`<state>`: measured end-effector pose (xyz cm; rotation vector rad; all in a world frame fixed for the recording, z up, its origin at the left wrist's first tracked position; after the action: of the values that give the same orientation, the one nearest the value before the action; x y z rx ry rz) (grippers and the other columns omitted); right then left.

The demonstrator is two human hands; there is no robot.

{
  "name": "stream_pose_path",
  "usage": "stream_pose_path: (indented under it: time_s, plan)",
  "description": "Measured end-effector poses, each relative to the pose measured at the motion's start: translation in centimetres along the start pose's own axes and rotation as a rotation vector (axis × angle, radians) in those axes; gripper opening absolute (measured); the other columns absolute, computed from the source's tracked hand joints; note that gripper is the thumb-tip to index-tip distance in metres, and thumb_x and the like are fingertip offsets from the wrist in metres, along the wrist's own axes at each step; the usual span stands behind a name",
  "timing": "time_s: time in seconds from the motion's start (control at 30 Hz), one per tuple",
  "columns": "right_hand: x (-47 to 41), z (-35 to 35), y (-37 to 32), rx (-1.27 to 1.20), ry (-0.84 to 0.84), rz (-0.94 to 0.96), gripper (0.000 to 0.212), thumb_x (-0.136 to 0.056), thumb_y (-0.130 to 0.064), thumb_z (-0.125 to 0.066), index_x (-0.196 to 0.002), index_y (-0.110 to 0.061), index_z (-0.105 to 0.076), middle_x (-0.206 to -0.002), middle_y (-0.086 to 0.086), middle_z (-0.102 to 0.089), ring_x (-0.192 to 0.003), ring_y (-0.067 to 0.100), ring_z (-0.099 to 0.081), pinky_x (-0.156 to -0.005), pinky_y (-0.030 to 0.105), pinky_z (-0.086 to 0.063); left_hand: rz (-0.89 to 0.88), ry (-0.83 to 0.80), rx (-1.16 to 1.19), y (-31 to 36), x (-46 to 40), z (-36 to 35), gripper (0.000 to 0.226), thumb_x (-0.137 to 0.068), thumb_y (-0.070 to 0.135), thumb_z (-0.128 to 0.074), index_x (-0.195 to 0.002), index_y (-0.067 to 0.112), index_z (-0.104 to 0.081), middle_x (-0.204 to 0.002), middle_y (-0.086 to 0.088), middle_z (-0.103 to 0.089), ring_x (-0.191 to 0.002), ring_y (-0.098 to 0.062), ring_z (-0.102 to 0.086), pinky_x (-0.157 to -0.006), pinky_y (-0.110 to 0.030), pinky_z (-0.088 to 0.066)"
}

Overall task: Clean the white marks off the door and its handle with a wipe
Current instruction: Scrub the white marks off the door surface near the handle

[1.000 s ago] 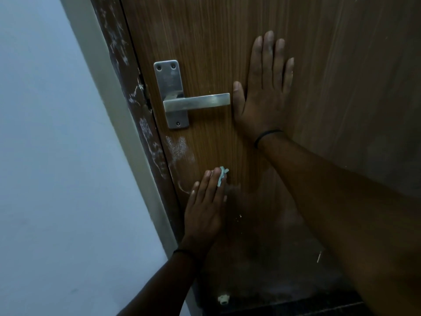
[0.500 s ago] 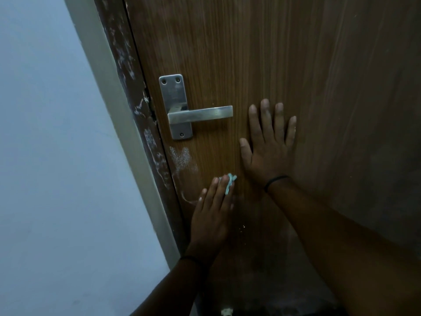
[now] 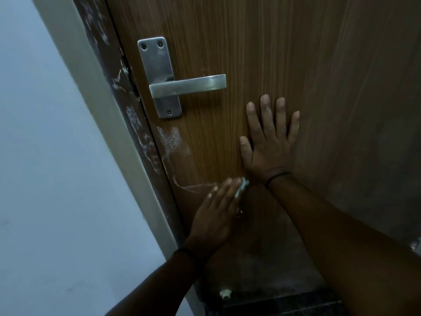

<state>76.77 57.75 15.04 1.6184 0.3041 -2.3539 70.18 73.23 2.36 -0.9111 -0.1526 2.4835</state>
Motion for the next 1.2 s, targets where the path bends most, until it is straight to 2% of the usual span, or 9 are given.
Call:
stream_pose_path:
  time_s: [0.1, 0.23, 0.3, 0.43, 0.6, 0.8, 0.97, 1.1, 1.2]
  plan:
    - [0.0, 0.1, 0.0, -0.017, 0.012, 0.001, 0.069, -0.099, -0.048, -0.034, -0.157, -0.025, -0.005, -0.163, 0.008, -0.012, -0.15, 0.034, -0.009, -0.118, 0.061, -0.005, -0.039, -0.055, -0.055, -0.4, 1.5, -0.1, 0.057, -0.101, 0.028, -0.038, -0.155, 0.016, -0.023, -0.164, -0.002, -0.011, -0.151, -0.021, -0.014, -0.12, -0.039, -0.019]
    - [0.1, -0.1, -0.1, -0.006, 0.016, 0.004, 0.071, -0.098, -0.048, -0.037, -0.157, -0.024, -0.006, -0.163, 0.008, -0.011, -0.15, 0.033, -0.008, -0.119, 0.06, -0.004, 0.1, 0.052, -0.038, -0.8, -2.1, 2.6, 0.056, -0.104, 0.032, -0.031, -0.155, 0.015, -0.019, -0.165, -0.001, -0.005, -0.152, -0.019, -0.006, -0.122, -0.035, 0.003]
    - [0.1, -0.2, 0.1, 0.002, 0.011, 0.007, 0.073, -0.097, -0.048, -0.039, -0.157, -0.025, -0.004, -0.163, 0.008, -0.011, -0.151, 0.033, -0.006, -0.119, 0.058, -0.002, 0.131, 0.062, -0.044, -0.9, -3.6, 3.5, 0.055, -0.104, 0.033, -0.028, -0.156, 0.015, -0.017, -0.165, -0.001, -0.003, -0.152, -0.018, -0.004, -0.122, -0.035, 0.007]
    - [0.0, -0.2, -0.1, 0.006, 0.023, 0.011, 0.069, -0.099, -0.049, -0.033, -0.157, -0.026, -0.003, -0.163, 0.008, -0.011, -0.151, 0.033, -0.007, -0.12, 0.057, -0.001, 0.13, 0.025, -0.036, -2.6, 0.4, 2.4, 0.056, -0.103, 0.029, -0.036, -0.154, 0.013, -0.023, -0.165, -0.002, -0.008, -0.152, -0.021, -0.007, -0.123, -0.037, 0.002]
    - [0.1, -0.5, 0.4, -0.009, 0.017, 0.013, 0.069, -0.099, -0.051, -0.031, -0.157, -0.027, -0.002, -0.164, 0.005, -0.006, -0.152, 0.03, -0.001, -0.119, 0.055, 0.005, 0.06, -0.062, -0.074, -3.3, 4.8, 1.7, 0.054, -0.101, 0.027, -0.036, -0.153, 0.014, -0.028, -0.162, -0.005, -0.018, -0.15, -0.023, -0.015, -0.119, -0.042, -0.024]
    - [0.3, -0.5, 0.3, 0.03, 0.015, 0.005, 0.068, -0.099, -0.05, -0.031, -0.158, -0.026, -0.005, -0.165, 0.006, -0.006, -0.152, 0.029, 0.002, -0.12, 0.055, 0.004, -0.074, -0.048, -0.021, -1.8, -2.0, 3.0, 0.057, -0.103, 0.028, -0.031, -0.156, 0.014, -0.013, -0.165, -0.003, -0.005, -0.152, -0.021, -0.003, -0.121, -0.037, -0.003]
    - [0.4, -0.7, 0.4, 0.024, 0.027, 0.01, 0.067, -0.099, -0.051, -0.028, -0.158, -0.026, -0.006, -0.166, 0.003, -0.003, -0.152, 0.027, 0.004, -0.12, 0.054, 0.006, -0.128, -0.08, -0.077, -3.6, 0.3, 2.0, 0.069, -0.098, 0.023, -0.048, -0.156, 0.014, -0.011, -0.165, -0.004, -0.004, -0.152, -0.022, -0.005, -0.122, -0.038, -0.004]
    - [0.4, -0.8, 0.3, 0.007, 0.016, -0.003, 0.066, -0.1, -0.05, -0.027, -0.158, -0.026, -0.006, -0.166, 0.002, -0.001, -0.152, 0.027, 0.005, -0.12, 0.055, 0.006, 0.013, -0.068, -0.069, -6.4, 4.3, 2.6, 0.074, -0.094, 0.019, -0.055, -0.156, 0.017, -0.015, -0.165, -0.001, -0.007, -0.152, -0.022, -0.007, -0.123, -0.038, 0.001]
    - [0.4, -0.4, 0.3, 0.005, -0.009, -0.004, 0.066, -0.101, -0.049, -0.027, -0.158, -0.026, -0.005, -0.166, 0.002, 0.002, -0.152, 0.027, 0.006, -0.12, 0.055, 0.006, 0.27, 0.001, 0.019, -6.1, 5.5, 3.0, 0.069, -0.098, 0.02, -0.049, -0.156, 0.019, -0.013, -0.165, 0.0, -0.004, -0.152, -0.023, -0.005, -0.123, -0.04, -0.002]
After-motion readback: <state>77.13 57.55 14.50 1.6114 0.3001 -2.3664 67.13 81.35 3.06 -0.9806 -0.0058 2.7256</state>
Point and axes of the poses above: each hand's wrist, its own x-axis away from the middle knuckle, its own z-axis out of the back of the hand, y = z × x, the point moved 3 cm from there along -x, towards the middle knuckle
